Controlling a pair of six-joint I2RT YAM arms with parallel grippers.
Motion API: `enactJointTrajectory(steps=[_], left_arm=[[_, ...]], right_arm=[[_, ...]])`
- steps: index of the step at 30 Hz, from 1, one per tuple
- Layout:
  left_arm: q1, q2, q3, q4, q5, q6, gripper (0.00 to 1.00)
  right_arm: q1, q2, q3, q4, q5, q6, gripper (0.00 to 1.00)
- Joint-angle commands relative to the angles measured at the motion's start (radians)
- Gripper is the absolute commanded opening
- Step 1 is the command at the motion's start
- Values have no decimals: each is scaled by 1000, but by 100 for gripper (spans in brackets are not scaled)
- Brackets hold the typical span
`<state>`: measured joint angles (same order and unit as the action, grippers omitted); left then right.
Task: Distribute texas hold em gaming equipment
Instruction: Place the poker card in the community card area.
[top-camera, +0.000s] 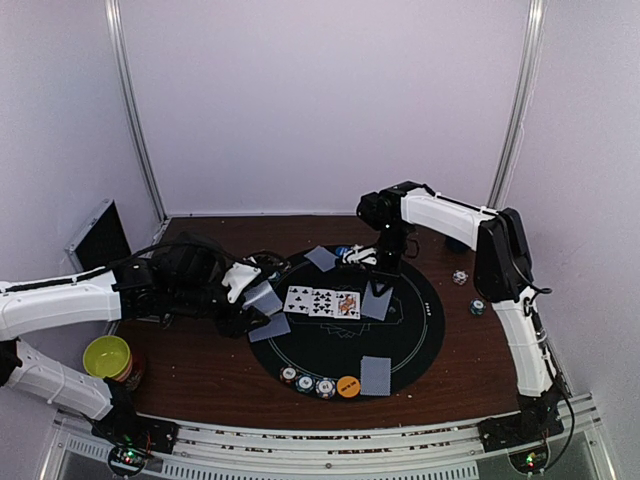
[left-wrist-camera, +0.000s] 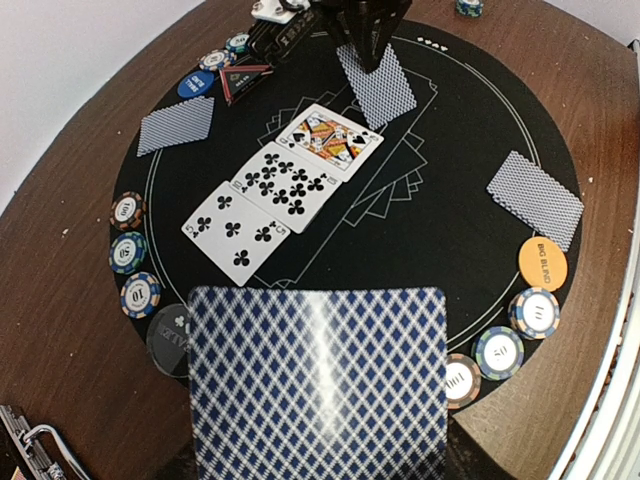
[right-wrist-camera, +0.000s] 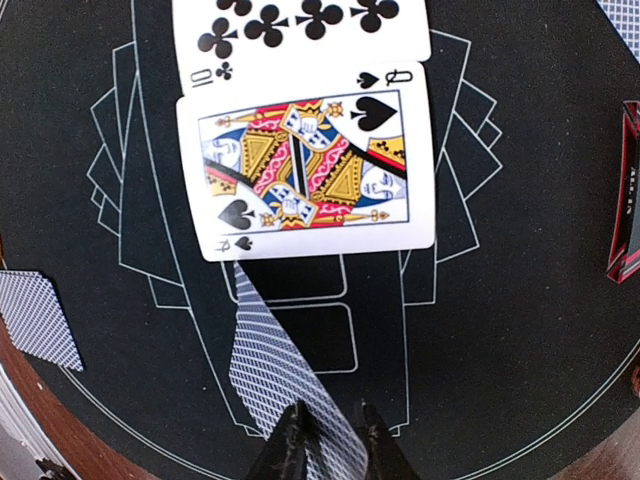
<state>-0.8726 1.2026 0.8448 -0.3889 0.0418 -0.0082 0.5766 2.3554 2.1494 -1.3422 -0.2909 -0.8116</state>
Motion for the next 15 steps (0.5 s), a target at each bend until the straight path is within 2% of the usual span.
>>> enactJointTrajectory(steps=[1,15], left_arm=[[-4,5,12,53,1,10,59],[-4,5,13,54,1,10,59]], right_arm=[[6,29,44,-8,63,-5,20],[18,72,53,40,76,-16,28]])
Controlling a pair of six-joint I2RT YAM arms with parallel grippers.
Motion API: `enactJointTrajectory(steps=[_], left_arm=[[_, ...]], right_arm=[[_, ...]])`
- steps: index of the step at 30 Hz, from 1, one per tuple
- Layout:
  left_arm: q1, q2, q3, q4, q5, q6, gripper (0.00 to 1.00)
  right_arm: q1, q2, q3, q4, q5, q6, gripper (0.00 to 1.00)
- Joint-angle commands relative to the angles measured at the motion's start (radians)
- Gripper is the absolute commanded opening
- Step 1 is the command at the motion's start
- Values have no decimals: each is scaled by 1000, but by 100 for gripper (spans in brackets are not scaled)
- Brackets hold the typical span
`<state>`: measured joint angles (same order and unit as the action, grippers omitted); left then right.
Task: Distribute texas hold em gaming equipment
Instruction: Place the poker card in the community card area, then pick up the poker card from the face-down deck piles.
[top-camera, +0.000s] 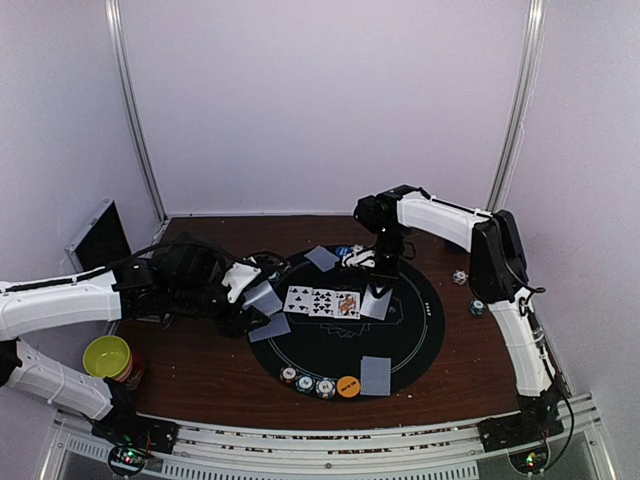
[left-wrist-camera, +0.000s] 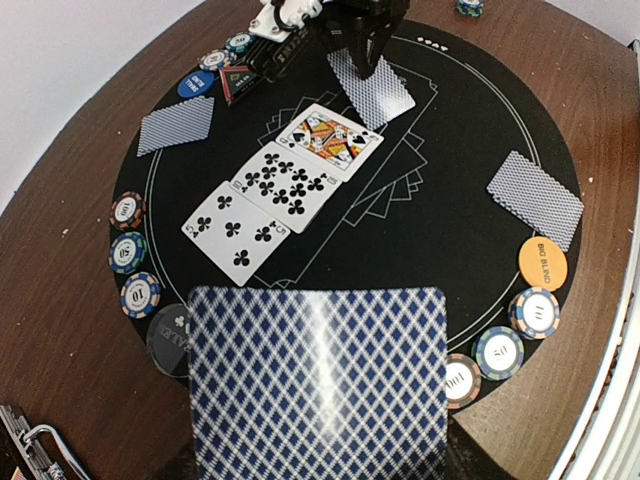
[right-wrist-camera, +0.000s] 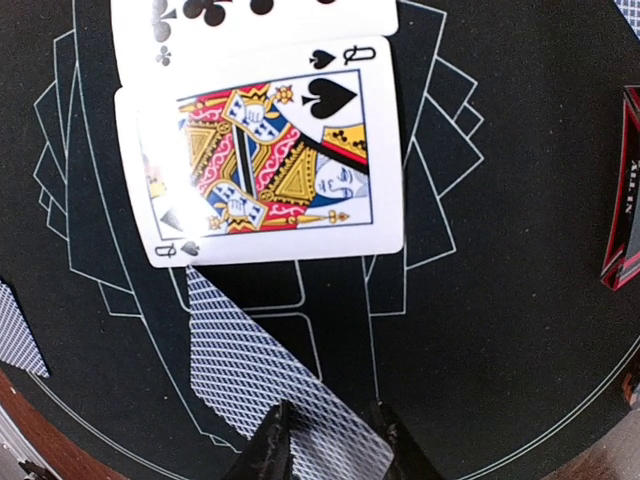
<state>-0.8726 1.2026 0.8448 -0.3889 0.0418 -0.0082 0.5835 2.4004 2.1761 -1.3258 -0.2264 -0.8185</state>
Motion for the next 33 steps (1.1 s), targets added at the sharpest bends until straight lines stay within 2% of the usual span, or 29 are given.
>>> enactJointTrajectory(steps=[1,15,29,33], left_arm=[[-5,5,13,53,1,10,59],[-5,4,13,54,0,10,59],[-5,4,13,53,0,8,59],[-5,2,13,54,-2,8,59]], right_arm=[[13,29,27,29,12,-9,28],[21,30,25,87,30,1,35],[21,-118,-12,146,100,41,57],[23,-205,-37,195,62,93,65]])
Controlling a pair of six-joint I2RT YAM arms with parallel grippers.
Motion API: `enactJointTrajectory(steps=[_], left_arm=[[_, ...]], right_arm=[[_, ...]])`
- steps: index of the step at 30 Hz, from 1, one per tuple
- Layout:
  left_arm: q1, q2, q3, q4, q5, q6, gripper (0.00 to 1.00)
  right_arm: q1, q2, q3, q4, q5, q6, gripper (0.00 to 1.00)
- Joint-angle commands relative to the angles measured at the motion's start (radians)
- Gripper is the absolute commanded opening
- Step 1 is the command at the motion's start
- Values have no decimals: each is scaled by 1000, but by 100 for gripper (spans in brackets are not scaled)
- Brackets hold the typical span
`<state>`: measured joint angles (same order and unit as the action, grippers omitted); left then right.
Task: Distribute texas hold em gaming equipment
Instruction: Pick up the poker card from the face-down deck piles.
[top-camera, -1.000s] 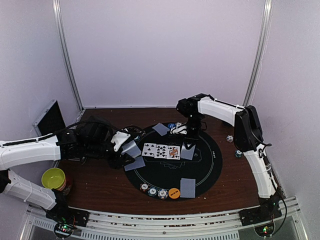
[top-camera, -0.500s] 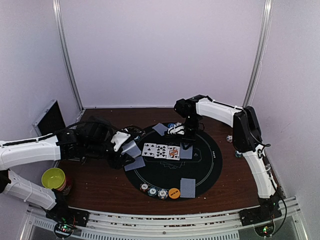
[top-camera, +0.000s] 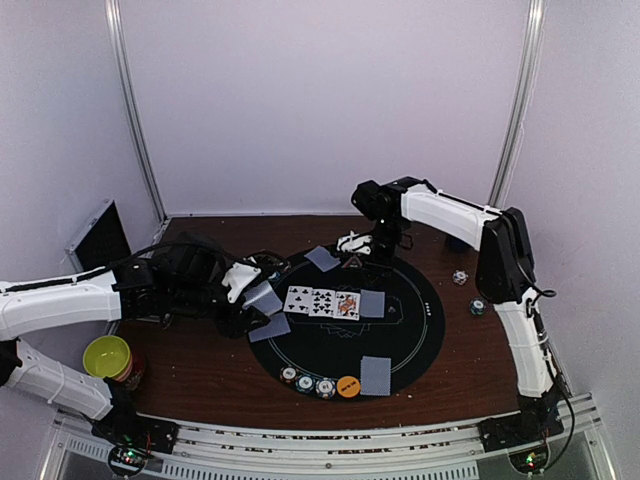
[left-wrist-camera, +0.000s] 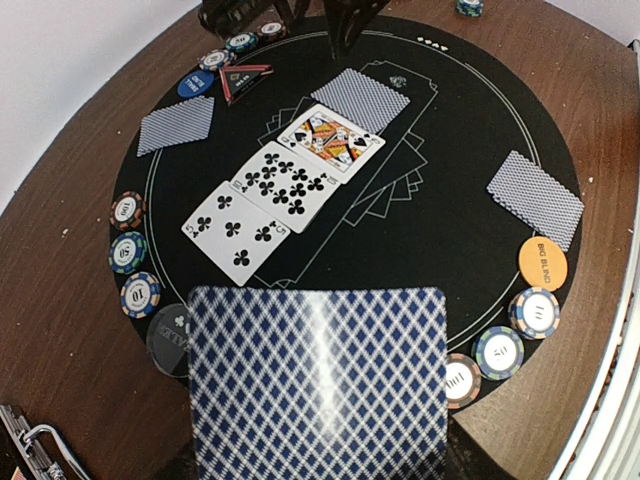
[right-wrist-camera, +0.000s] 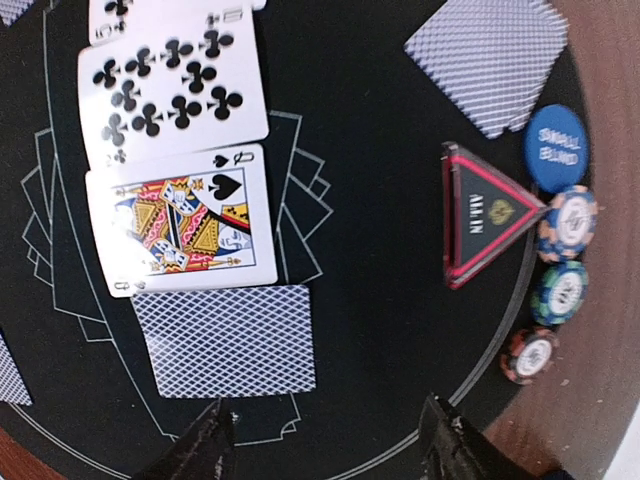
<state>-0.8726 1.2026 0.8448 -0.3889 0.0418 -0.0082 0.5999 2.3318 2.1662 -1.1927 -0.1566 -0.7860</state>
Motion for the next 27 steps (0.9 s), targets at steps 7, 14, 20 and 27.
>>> enactJointTrajectory(steps=[7,14,20,27], left_arm=[[-5,-5,13,54,-1,8,59],[-5,-6,12,53,-5,7,59],[-5,-12,13,54,-8,7,59],[-5,-22,12,54,-10,7,59]], right_arm=[[18,-363,-257,362,-46,250,100],[20,-543,-421,599,-112,487,100],[11,-564,-458,635,-350,647,100],[58,-569,-605,871,-612,808,100]])
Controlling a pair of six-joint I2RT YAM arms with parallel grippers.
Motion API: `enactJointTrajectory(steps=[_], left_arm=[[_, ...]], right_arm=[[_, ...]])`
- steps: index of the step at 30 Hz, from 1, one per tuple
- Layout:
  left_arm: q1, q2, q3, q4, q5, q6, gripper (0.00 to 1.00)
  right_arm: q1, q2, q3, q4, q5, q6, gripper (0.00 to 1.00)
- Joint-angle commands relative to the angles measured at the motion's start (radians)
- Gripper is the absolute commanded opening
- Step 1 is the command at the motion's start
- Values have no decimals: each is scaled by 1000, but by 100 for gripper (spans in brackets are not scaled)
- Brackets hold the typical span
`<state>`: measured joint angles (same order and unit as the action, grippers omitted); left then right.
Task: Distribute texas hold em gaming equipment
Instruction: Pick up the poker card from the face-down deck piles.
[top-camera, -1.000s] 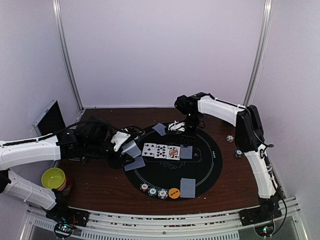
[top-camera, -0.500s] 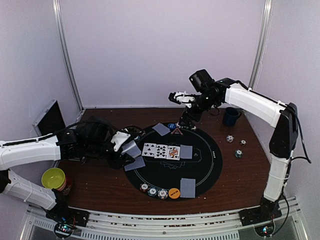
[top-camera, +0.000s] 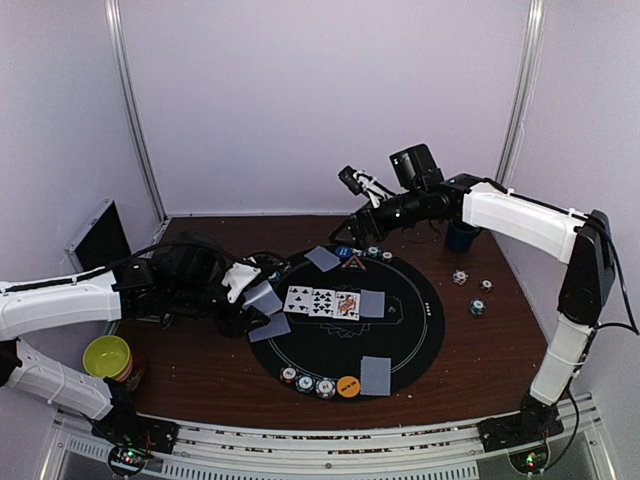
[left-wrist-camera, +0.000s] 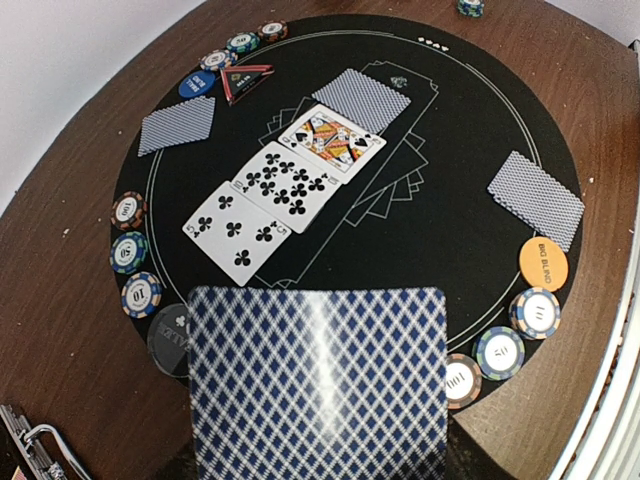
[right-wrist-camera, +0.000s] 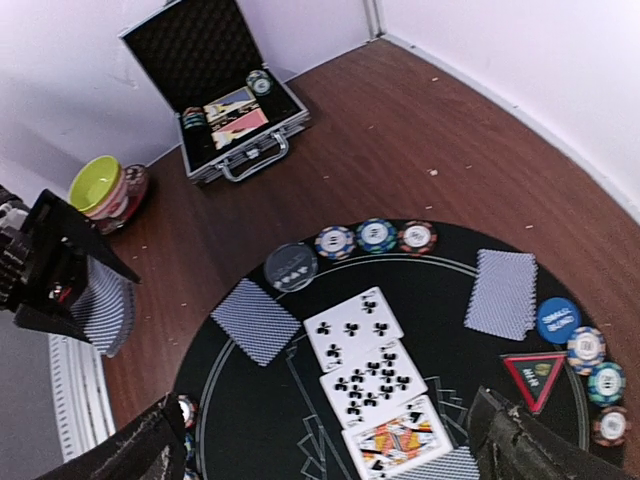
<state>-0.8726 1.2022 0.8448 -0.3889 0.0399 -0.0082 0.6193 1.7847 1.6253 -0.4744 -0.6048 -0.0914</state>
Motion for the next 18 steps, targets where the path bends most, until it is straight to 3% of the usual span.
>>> enactJointTrajectory(steps=[1,5,18], left_arm=[[-4,-21,12,54,-8,6,59],[-5,-21,13,54,-5,5,59],[-5,-32,11,56,5,5,59]], right_arm=[[48,-21,-78,188,-168,135,100],[85,14,-81,264,-222,207,100],[200,173,4,265,-262,274,97]])
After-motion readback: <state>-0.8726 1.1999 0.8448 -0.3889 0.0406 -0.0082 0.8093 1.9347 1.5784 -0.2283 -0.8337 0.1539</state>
